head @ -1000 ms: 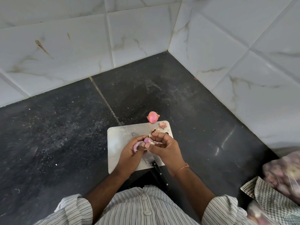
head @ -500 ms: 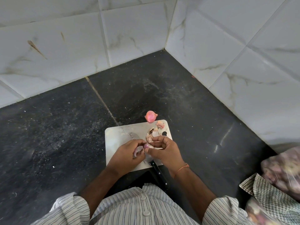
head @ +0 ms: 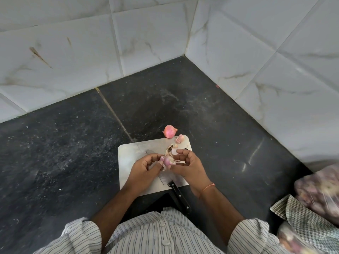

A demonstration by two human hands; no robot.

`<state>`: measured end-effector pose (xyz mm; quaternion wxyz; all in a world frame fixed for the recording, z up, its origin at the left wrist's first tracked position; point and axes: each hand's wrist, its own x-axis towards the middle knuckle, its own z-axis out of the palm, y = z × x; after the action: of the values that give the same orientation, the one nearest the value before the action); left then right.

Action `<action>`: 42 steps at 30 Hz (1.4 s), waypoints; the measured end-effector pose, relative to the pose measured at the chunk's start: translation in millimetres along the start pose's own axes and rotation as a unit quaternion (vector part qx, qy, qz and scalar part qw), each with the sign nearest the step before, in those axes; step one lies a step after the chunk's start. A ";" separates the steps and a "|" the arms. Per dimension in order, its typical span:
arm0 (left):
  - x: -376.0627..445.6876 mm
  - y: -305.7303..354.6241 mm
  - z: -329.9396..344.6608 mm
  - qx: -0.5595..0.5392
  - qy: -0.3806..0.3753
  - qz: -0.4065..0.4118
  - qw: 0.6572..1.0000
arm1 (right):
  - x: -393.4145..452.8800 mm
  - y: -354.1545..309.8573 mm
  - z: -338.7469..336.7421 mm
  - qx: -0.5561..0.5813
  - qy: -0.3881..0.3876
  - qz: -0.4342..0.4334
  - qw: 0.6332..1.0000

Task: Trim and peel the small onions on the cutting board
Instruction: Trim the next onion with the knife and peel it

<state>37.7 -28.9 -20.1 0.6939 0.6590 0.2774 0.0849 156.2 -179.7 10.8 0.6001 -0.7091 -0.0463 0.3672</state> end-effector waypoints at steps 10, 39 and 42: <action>4.8 2.1 7.3 -0.099 0.025 -0.058 0.993 | -2.6 7.5 -0.6 0.018 -0.005 0.008 1.000; 67.8 29.2 53.1 -0.177 -0.029 -0.170 0.969 | 14.4 21.7 -49.8 0.024 0.038 -0.013 0.999; 67.4 24.3 42.7 -0.256 -0.041 -0.155 0.953 | 15.5 22.1 -48.8 0.009 0.039 -0.021 0.999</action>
<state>121.0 -30.5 -16.1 0.8546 0.4113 0.3166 0.0176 187.3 -217.8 -15.6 0.6154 -0.7162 -0.0347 0.3273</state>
